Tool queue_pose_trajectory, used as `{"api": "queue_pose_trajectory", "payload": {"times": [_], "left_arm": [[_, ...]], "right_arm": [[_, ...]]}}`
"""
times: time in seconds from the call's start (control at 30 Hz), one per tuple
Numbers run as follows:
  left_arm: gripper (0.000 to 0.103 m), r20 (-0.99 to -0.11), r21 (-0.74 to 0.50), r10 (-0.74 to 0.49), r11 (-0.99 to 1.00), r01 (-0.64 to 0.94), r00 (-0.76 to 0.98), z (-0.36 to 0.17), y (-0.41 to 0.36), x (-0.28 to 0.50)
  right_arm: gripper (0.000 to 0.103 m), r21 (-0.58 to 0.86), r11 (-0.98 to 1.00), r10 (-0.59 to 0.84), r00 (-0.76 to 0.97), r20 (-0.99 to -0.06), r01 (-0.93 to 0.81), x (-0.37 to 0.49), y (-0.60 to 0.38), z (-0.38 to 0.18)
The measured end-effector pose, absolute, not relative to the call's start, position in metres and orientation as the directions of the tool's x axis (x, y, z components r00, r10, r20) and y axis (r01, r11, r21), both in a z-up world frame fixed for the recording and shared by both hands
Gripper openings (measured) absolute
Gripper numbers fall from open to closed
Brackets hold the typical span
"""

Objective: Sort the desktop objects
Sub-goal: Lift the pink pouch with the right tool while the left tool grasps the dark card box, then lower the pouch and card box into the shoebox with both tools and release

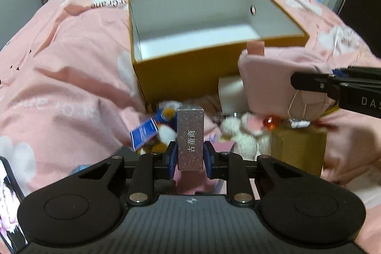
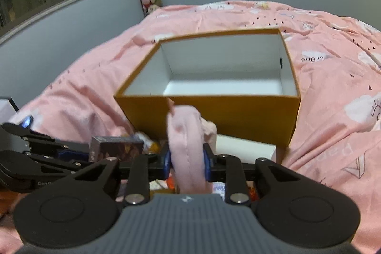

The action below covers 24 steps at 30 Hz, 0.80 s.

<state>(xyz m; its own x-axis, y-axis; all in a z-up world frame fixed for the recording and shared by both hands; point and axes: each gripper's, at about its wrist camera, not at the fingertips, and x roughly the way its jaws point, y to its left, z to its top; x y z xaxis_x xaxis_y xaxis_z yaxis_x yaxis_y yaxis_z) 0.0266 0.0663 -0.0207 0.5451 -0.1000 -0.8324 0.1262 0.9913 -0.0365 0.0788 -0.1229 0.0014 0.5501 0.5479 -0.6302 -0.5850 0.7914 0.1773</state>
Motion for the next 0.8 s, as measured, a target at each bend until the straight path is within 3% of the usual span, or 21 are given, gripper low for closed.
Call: {"api": "queue_pose_trajectory", "payload": {"times": [0.4, 0.63, 0.8], "left_arm": [[0.026, -0.778, -0.102, -0.139, 0.99, 0.095, 0.612, 0.005, 0.08, 0.051], [0.026, -0.738, -0.124, -0.156, 0.988, 0.096, 0.657, 0.03, 0.088, 0.06], [0.026, -0.677, -0.153, -0.188, 0.982, 0.114, 0.711, 0.059, 0.091, 0.068]], "right_arm": [[0.025, 0.431, 0.727, 0.666, 0.399, -0.63, -0.534, 0.131, -0.12, 0.018], [0.024, 0.494, 0.688, 0.705, 0.325, -0.631, -0.532, 0.149, -0.113, 0.029], [0.024, 0.511, 0.654, 0.742, 0.34, -0.578, -0.558, 0.156, -0.108, 0.054]]}}
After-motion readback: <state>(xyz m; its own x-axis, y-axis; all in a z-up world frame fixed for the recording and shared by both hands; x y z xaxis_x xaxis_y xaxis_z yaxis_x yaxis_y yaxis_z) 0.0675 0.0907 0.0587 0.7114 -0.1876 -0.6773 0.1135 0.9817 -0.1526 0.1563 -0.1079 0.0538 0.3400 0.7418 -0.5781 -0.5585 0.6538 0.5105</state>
